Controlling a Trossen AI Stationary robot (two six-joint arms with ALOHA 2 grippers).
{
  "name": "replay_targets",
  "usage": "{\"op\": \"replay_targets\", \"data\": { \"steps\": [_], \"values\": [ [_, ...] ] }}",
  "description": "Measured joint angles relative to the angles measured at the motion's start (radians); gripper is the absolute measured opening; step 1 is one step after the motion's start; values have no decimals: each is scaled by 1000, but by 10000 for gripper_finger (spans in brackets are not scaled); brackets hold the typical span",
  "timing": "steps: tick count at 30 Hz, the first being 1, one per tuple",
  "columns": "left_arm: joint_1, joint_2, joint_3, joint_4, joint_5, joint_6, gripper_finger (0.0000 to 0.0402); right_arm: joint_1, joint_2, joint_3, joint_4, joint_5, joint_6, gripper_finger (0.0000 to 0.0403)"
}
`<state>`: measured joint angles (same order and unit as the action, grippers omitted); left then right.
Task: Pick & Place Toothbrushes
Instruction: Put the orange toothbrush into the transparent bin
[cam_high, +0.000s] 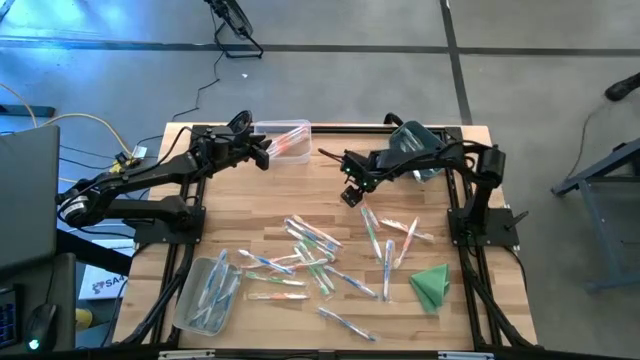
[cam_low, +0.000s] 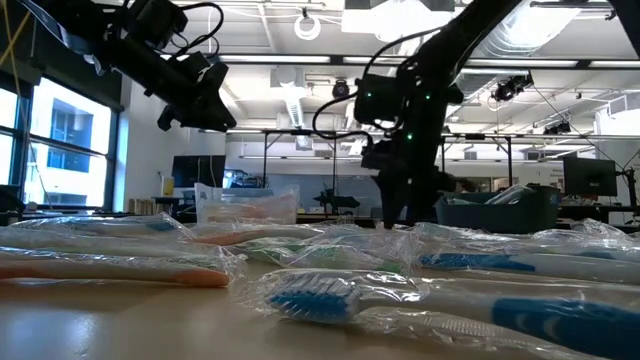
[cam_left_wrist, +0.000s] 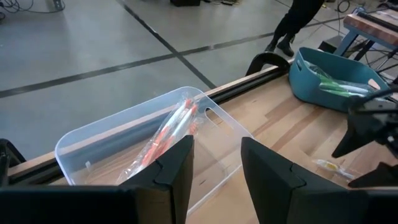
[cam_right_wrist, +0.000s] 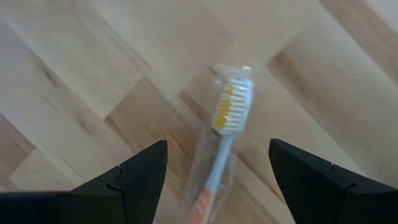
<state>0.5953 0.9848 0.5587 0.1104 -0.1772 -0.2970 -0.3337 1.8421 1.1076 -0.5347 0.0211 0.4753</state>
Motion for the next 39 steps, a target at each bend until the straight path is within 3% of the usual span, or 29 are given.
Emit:
{"op": "replay_targets", "data": {
  "steps": [11, 26, 39],
  "values": [
    [0, 0, 0, -8, 0, 0, 132, 19, 33, 0, 73, 80, 52, 259],
    [0, 0, 0, -9, 0, 0, 132, 16, 57, 2, 72, 80, 47, 64],
    [0, 0, 0, -9, 0, 1, 132, 17, 59, 2, 81, 61, 19, 19]
  ]
}}
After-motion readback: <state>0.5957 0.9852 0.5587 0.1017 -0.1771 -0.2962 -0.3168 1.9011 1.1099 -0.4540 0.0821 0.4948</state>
